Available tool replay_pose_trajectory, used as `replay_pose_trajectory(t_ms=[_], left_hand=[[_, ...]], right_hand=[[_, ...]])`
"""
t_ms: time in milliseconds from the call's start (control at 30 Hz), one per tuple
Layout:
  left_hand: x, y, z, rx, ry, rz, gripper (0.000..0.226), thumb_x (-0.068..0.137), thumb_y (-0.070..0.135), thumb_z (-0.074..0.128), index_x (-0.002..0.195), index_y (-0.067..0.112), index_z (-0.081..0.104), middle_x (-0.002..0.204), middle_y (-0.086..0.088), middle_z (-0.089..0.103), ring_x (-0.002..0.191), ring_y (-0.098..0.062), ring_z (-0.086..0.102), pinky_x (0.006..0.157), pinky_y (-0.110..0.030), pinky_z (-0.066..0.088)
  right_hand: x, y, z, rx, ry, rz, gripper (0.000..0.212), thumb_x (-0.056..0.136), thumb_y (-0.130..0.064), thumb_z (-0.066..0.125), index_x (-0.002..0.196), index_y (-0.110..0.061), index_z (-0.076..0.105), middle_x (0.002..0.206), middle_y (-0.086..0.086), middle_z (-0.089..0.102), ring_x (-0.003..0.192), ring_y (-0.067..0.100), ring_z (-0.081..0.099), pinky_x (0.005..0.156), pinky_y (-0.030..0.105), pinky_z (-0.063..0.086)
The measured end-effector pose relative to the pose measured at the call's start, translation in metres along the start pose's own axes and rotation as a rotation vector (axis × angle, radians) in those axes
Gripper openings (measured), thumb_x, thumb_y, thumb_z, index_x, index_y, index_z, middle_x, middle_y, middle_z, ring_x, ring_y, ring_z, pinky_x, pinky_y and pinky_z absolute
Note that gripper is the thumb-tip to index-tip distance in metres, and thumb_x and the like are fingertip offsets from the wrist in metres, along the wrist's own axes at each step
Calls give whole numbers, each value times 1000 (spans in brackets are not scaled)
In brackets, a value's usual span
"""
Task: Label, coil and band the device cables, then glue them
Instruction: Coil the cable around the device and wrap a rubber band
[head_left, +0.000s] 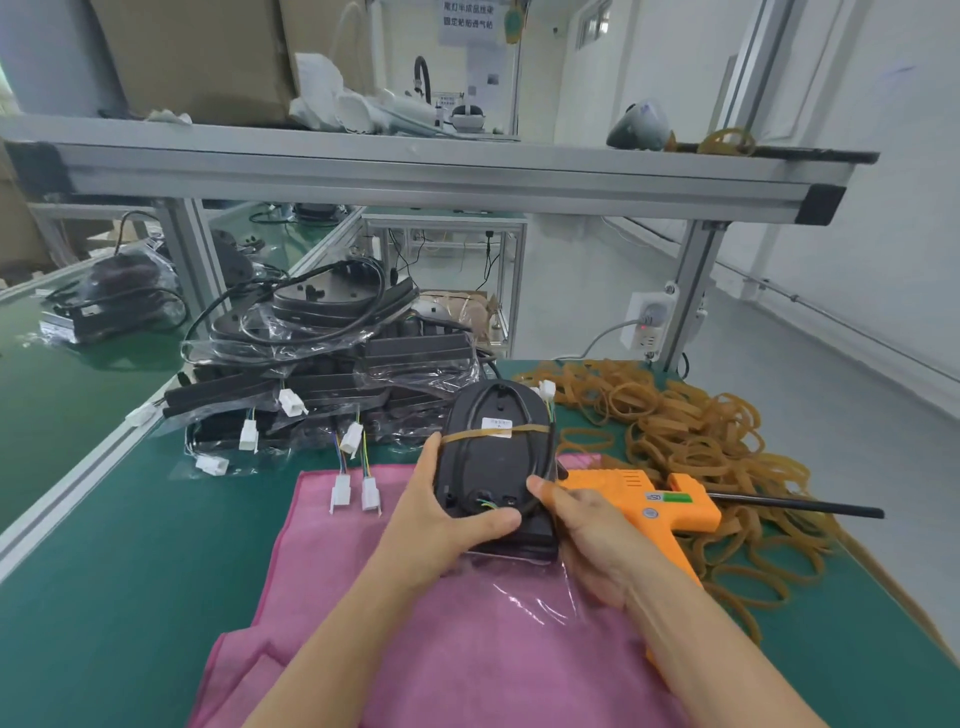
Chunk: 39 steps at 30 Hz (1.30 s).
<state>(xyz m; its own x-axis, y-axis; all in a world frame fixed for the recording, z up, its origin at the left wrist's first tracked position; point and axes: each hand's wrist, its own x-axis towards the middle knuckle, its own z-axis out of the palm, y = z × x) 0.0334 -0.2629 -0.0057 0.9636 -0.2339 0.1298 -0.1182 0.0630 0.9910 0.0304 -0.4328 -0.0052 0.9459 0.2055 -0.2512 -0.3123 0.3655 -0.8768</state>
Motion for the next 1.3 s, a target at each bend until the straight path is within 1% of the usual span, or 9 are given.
replay_pose_trajectory(t_ms=[167, 300, 467, 733, 900, 1067, 1133, 1200, 1300], left_hand=[[-2, -11, 3, 25, 95, 3, 91, 46, 10, 89, 128, 21, 51, 117, -10, 67, 109, -28, 64, 97, -50, 50], [-2, -19, 3, 25, 105, 28, 90, 46, 9, 89, 127, 21, 53, 114, -6, 69, 108, -27, 65, 96, -48, 51], [-2, -19, 0, 60, 101, 89, 80, 55, 13, 87, 127, 19, 52, 113, -4, 70, 107, -24, 66, 93, -38, 52], [-8, -23, 4, -12, 160, 110, 72, 62, 15, 84, 127, 19, 53, 114, -5, 70, 106, -21, 67, 86, -26, 53], [-10, -23, 0, 1, 87, 121, 78, 59, 20, 86, 129, 22, 52, 114, -3, 70, 106, -21, 67, 87, -27, 53], [-10, -14, 0, -23, 103, -65, 90, 61, 26, 86, 139, 30, 42, 128, 9, 61, 116, -5, 59, 94, -20, 47], [-12, -7, -1, 137, 342, -26, 69, 72, 22, 84, 132, 29, 50, 126, 10, 54, 115, 0, 51, 101, -25, 42], [-18, 0, 5, 397, 516, 276, 35, 77, 14, 78, 103, 28, 60, 103, 13, 56, 96, 1, 52, 88, -22, 43], [-30, 0, 42, 613, 299, 486, 14, 69, 12, 68, 77, 21, 60, 76, 11, 53, 70, -3, 51, 63, -19, 42]], right_hand=[[1, 8, -1, -7, -6, 4, 31, 97, -20, 53, 113, 4, 64, 107, 20, 71, 100, 30, 70, 76, 31, 58], [-2, 6, -5, -63, -76, 22, 41, 94, -28, 52, 118, 4, 62, 114, 18, 69, 109, 27, 66, 88, 31, 56], [-3, -2, -3, -177, -144, 54, 50, 84, -30, 63, 121, 4, 60, 120, 19, 67, 116, 31, 62, 104, 43, 46], [1, 0, 4, -232, 0, 42, 36, 91, -36, 62, 109, -7, 71, 109, 15, 72, 104, 30, 68, 97, 47, 51], [2, 4, 4, -163, 86, 121, 28, 88, -23, 66, 107, -4, 72, 104, 17, 73, 99, 32, 70, 92, 44, 54], [1, 9, 2, -92, 220, 131, 24, 85, -13, 63, 102, 1, 72, 99, 22, 72, 87, 33, 70, 75, 39, 58], [1, 6, 1, -58, 210, 111, 25, 85, -12, 63, 104, 3, 70, 102, 24, 71, 92, 36, 69, 77, 41, 57], [1, 4, 3, -25, 208, 70, 23, 85, -9, 63, 102, 5, 69, 101, 25, 71, 93, 39, 68, 81, 46, 57], [1, 0, 15, -7, 219, 15, 12, 86, -6, 63, 75, -1, 67, 66, 18, 64, 58, 28, 62, 61, 37, 55]])
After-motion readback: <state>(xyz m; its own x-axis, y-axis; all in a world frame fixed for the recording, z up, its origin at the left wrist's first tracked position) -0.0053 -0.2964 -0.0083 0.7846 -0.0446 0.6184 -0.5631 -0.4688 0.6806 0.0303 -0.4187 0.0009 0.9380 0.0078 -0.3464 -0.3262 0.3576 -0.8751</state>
